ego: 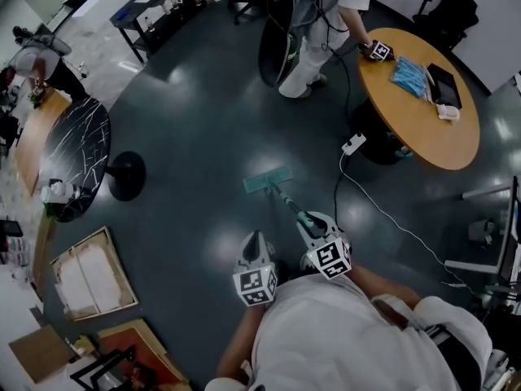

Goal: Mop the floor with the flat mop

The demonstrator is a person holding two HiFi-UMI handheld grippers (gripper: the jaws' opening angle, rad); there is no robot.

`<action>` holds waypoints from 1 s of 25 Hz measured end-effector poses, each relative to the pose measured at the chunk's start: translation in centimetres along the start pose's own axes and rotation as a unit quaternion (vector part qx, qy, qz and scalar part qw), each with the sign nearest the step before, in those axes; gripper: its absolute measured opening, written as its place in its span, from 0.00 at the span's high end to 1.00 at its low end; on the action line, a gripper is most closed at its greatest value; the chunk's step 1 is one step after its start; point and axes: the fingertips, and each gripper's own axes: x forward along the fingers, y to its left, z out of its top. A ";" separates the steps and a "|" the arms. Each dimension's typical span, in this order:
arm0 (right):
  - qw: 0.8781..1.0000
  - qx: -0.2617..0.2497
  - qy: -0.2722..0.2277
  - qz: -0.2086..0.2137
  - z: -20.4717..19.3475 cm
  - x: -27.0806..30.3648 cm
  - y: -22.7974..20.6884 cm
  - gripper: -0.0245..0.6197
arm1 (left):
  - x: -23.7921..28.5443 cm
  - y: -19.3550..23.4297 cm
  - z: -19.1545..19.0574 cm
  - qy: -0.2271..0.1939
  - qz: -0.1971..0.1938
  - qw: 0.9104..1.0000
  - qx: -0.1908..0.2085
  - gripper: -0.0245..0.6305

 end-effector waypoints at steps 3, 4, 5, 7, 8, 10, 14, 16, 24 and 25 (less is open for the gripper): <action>1.000 -0.002 0.003 0.005 -1.1 -1.5 1.4 0.79 | -0.2 -0.8 -0.3 0.001 -0.007 1.000 0.007 0.95; 1.000 -0.004 0.004 0.005 -1.4 -1.7 1.6 0.79 | -0.2 -0.9 -0.3 0.000 -0.006 1.000 0.006 0.96; 1.000 -0.005 0.004 0.005 -1.6 -1.8 1.8 0.79 | -0.3 -1.0 -0.3 -0.002 -0.005 1.000 0.006 0.95; 1.000 -0.006 0.003 0.005 -2.0 -2.0 2.0 0.79 | -0.4 -1.1 -0.2 -0.006 -0.002 1.000 0.006 0.96; 1.000 -0.007 0.002 0.006 -2.1 -1.9 2.0 0.79 | -0.4 -1.2 -0.3 -0.007 -0.001 1.000 0.006 0.95; 1.000 -0.006 -0.002 0.007 -2.2 -1.9 2.0 0.79 | -0.5 -1.4 -0.4 -0.008 0.001 1.000 0.007 0.95; 1.000 -0.005 -0.007 0.007 -2.4 -2.2 1.8 0.79 | -0.7 -1.9 -0.3 -0.012 0.001 1.000 0.012 0.95; 1.000 -0.006 -0.009 0.009 -2.3 -2.3 1.8 0.79 | -0.7 -2.1 -0.2 -0.015 0.002 1.000 0.013 0.95; 1.000 -0.006 -0.012 0.009 -2.4 -2.0 2.1 0.79 | -0.9 -1.8 -0.2 -0.018 0.002 1.000 0.017 0.95; 1.000 -0.006 -0.013 0.009 -2.4 -2.0 2.1 0.79 | -0.9 -1.8 -0.2 -0.017 0.001 1.000 0.017 0.95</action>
